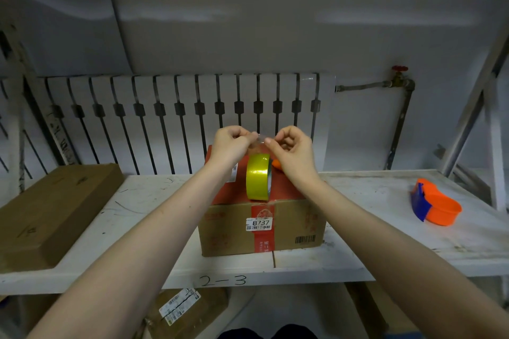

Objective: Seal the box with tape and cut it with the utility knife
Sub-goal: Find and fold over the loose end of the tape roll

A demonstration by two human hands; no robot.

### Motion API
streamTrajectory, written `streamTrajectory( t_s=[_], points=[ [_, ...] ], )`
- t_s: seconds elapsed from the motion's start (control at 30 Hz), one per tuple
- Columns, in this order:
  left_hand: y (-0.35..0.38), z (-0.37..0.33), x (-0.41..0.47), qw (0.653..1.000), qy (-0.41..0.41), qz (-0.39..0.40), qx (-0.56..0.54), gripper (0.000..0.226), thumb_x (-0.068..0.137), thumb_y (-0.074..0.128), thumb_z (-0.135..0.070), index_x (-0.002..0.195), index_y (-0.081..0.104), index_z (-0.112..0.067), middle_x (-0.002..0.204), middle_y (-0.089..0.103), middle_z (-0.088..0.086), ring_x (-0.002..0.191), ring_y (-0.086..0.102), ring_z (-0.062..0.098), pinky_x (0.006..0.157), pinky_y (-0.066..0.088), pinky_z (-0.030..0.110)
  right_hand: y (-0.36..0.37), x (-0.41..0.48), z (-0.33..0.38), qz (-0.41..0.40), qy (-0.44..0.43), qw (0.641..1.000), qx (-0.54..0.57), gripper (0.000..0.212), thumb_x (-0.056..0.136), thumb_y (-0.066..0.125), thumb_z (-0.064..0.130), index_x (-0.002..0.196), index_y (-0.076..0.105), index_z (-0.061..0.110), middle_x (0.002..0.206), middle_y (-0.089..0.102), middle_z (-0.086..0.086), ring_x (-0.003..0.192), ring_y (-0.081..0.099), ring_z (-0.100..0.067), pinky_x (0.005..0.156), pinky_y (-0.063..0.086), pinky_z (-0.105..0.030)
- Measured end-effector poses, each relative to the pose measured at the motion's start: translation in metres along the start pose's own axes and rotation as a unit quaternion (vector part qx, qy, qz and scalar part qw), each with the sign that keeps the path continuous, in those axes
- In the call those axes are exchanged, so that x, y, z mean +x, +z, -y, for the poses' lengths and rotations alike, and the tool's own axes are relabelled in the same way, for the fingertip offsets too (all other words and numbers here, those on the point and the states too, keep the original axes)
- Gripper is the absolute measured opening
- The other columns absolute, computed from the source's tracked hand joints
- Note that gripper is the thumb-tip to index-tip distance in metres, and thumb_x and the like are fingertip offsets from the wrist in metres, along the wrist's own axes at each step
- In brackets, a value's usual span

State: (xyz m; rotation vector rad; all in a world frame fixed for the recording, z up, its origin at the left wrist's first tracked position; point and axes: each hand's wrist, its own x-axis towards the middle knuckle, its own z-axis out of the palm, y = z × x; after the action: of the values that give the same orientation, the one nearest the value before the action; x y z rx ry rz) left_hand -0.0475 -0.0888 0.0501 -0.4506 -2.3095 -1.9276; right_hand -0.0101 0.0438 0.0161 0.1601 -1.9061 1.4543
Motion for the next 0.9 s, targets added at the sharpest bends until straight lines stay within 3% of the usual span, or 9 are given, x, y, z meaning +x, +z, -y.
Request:
streamTrajectory(
  t_s=[0.13,0.23,0.33,0.43,0.5,0.63,0.77,0.9],
  points=[
    [-0.002,0.004,-0.001,1.000,-0.005,-0.019,-0.007,0.019,0.085,0.066,-0.021,0.072,0.067,-0.007,0.075,0.066,0.010,0.077,0.061,0.021,0.076,0.050,0.036,0.001,-0.002,0.001,-0.001,0.008,1.000,0.017,0.012,0.086,0.066,0.013,0.085,0.054,0.016,0.073,0.064,-0.004,0.072,0.065,-0.013,0.070,0.054,-0.025],
    [-0.001,0.005,-0.001,0.999,0.002,-0.035,-0.010,0.023,0.085,0.065,-0.020,0.064,0.063,-0.014,0.068,0.062,0.005,0.070,0.058,0.018,0.067,0.047,0.031,0.001,-0.002,0.003,0.002,0.022,1.000,0.019,0.011,0.090,0.061,0.014,0.093,0.051,0.015,0.075,0.069,-0.004,0.079,0.070,-0.014,0.080,0.055,-0.029],
    [0.000,0.008,-0.001,0.999,-0.004,-0.044,0.001,0.022,0.086,0.065,-0.022,0.065,0.061,-0.018,0.073,0.064,0.005,0.075,0.060,0.021,0.068,0.047,0.032,0.002,-0.001,0.007,0.006,0.029,0.999,0.026,0.015,0.091,0.058,0.013,0.089,0.046,0.022,0.078,0.071,-0.008,0.080,0.071,-0.015,0.082,0.056,-0.033],
    [0.000,0.010,-0.001,0.999,-0.006,-0.045,0.013,0.009,0.084,0.067,-0.021,0.081,0.059,-0.019,0.085,0.067,0.008,0.085,0.063,0.024,0.071,0.050,0.034,0.004,0.002,0.008,-0.004,0.042,0.999,0.004,0.019,0.091,0.058,0.011,0.086,0.043,0.022,0.079,0.070,-0.014,0.077,0.071,-0.018,0.080,0.057,-0.038],
    [-0.002,0.012,-0.001,0.999,-0.012,-0.049,0.016,0.025,0.082,0.070,-0.023,0.098,0.051,-0.022,0.091,0.067,0.011,0.087,0.064,0.023,0.074,0.052,0.036,0.005,0.006,0.008,-0.003,0.057,0.998,-0.002,0.020,0.090,0.058,0.011,0.086,0.042,0.022,0.074,0.071,-0.008,0.075,0.070,-0.018,0.083,0.056,-0.041],
    [-0.007,0.013,-0.004,0.999,0.028,-0.038,0.016,0.030,0.082,0.070,-0.019,0.102,0.047,-0.022,0.081,0.070,0.016,0.084,0.069,0.030,0.082,0.056,0.043,0.006,0.008,0.010,0.016,0.080,0.996,-0.028,0.017,0.091,0.059,0.015,0.096,0.043,0.018,0.074,0.071,-0.002,0.074,0.069,-0.017,0.082,0.056,-0.042],
    [-0.006,0.014,-0.011,0.994,0.102,-0.026,0.041,0.026,0.085,0.066,-0.010,0.098,0.047,-0.021,0.058,0.058,0.001,0.061,0.061,0.017,0.075,0.053,0.032,0.002,0.009,0.016,0.020,0.022,0.986,-0.162,0.026,0.091,0.058,0.019,0.111,0.043,0.014,0.075,0.070,-0.001,0.072,0.066,-0.009,0.079,0.056,-0.035],
    [-0.001,0.013,-0.012,0.989,0.135,-0.033,0.048,0.025,0.085,0.064,-0.006,0.096,0.047,-0.021,0.056,0.054,0.000,0.056,0.056,0.013,0.069,0.054,0.031,0.008,0.008,0.025,0.017,-0.048,0.954,-0.295,0.053,0.094,0.052,0.026,0.138,0.024,0.013,0.084,0.069,-0.004,0.071,0.066,-0.016,0.060,0.053,-0.028]
  ],
)
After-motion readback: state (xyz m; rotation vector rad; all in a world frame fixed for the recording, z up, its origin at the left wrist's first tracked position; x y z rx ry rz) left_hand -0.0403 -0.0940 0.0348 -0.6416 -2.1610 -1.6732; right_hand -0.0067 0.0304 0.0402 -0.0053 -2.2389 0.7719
